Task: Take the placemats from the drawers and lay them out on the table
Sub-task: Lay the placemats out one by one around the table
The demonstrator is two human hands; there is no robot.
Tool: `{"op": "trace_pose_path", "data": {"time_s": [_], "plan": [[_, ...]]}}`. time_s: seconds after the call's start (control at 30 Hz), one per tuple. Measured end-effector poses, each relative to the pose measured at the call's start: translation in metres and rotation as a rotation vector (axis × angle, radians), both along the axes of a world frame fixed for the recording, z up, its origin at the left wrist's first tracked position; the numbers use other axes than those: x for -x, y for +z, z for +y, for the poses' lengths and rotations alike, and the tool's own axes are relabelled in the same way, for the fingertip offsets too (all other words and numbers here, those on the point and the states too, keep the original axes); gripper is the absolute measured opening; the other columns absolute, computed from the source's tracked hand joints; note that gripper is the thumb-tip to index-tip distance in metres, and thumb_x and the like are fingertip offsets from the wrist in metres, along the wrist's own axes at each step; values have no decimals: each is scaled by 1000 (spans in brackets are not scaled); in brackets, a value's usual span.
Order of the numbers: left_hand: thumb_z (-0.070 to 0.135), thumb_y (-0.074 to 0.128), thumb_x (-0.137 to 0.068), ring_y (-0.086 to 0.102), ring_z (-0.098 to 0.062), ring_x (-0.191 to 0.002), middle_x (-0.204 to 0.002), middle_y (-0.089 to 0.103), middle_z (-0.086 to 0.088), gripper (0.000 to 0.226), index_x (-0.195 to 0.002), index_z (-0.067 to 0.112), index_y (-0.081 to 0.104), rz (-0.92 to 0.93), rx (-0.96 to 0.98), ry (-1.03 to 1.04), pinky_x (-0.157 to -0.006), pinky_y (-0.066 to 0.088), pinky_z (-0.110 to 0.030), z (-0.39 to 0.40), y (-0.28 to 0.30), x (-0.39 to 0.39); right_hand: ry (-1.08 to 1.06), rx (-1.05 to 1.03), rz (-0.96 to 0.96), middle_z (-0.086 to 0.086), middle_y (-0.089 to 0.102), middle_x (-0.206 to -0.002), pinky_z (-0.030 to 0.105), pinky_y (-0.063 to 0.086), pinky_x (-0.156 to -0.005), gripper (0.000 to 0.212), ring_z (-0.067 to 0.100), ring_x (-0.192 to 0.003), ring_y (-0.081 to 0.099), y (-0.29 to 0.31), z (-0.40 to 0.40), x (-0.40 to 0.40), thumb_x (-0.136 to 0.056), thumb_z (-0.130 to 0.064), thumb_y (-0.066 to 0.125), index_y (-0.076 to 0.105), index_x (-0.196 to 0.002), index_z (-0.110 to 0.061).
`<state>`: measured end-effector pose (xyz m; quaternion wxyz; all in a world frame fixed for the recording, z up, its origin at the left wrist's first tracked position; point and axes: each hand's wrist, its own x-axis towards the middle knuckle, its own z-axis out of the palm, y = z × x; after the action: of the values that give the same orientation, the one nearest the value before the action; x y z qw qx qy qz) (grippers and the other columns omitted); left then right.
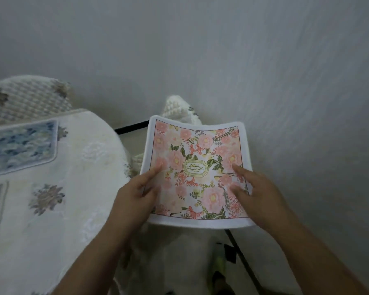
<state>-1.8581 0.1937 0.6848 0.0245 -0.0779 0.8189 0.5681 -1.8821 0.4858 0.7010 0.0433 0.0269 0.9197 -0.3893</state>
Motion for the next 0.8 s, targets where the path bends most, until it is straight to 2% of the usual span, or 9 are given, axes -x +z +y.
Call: {"op": "trace_pose_path", "data": {"time_s": [0.13, 0.2, 0.27, 0.33, 0.43, 0.53, 0.6, 0.67, 0.8], "plan": [[21, 58, -101, 62, -2, -107, -124, 60, 23, 43, -132, 50, 61, -21, 6, 205, -75, 58, -16, -10, -1, 19, 183, 61, -8, -12, 53, -124, 12, 54, -67, 50, 4, -98, 62, -12, -17, 71, -97, -32, 62, 47, -144, -44], [19, 59, -100, 62, 1, -104, -118, 61, 24, 44, -132, 49, 61, -18, 9, 315, -72, 56, -13, -9, 2, 26, 285, 42, -11, -12, 52, -126, 30, 59, -82, 51, 10, -105, 62, -11, -26, 108, -96, -33, 63, 47, -144, -44], [18, 60, -100, 62, 3, -102, -114, 61, 23, 45, -133, 49, 59, -6, 12, 430, -72, 55, -11, -8, 5, 30, 404, 2, 2, -11, 51, -125, 42, 53, -98, 53, 16, -115, 58, -6, -39, 143, -95, -34, 64, 48, -144, -42], [19, 60, -100, 63, -2, -109, -117, 61, 23, 45, -134, 48, 60, -2, -18, 538, -80, 58, -18, -6, 4, 31, 509, -15, 20, -12, 49, -124, 37, 47, -103, 52, 13, -115, 54, 0, -54, 173, -94, -33, 66, 49, -143, -41], [18, 60, -100, 63, -6, -112, -122, 60, 24, 44, -132, 50, 61, 8, -84, 719, -87, 61, -30, -2, 0, 25, 679, -17, 28, -14, 50, -123, 32, 48, -97, 51, 8, -110, 52, 2, -82, 207, -94, -34, 66, 50, -141, -43], [19, 62, -99, 59, 2, -113, -126, 56, 29, 46, -130, 53, 59, -8, -61, 850, -85, 56, -17, -4, -2, 16, 814, -5, -17, -13, 52, -119, 33, 51, -94, 50, 10, -105, 56, -1, -117, 232, -94, -32, 67, 52, -140, -44], [17, 65, -96, 56, 6, -116, -130, 55, 28, 51, -131, 53, 59, -29, -12, 931, -91, 51, -14, -11, -11, 13, 900, -15, -20, -13, 51, -120, 27, 51, -86, 48, 5, -98, 56, -7, -142, 247, -94, -32, 66, 53, -139, -45], [14, 67, -93, 57, 7, -114, -131, 56, 25, 56, -131, 54, 58, -45, -34, 1011, -86, 52, -12, -21, -21, 12, 973, -24, -22, -13, 53, -124, 24, 48, -81, 47, 4, -97, 54, -15, -167, 262, -95, -32, 66, 54, -137, -46], [10, 68, -93, 63, -3, -111, -136, 58, 15, 56, -130, 51, 59, -73, -127, 1058, -82, 60, -22, -45, -43, 20, 1062, -59, -8, -10, 59, -134, 32, 52, -91, 45, 10, -105, 58, -29, -223, 294, -94, -32, 67, 57, -136, -45]]}}
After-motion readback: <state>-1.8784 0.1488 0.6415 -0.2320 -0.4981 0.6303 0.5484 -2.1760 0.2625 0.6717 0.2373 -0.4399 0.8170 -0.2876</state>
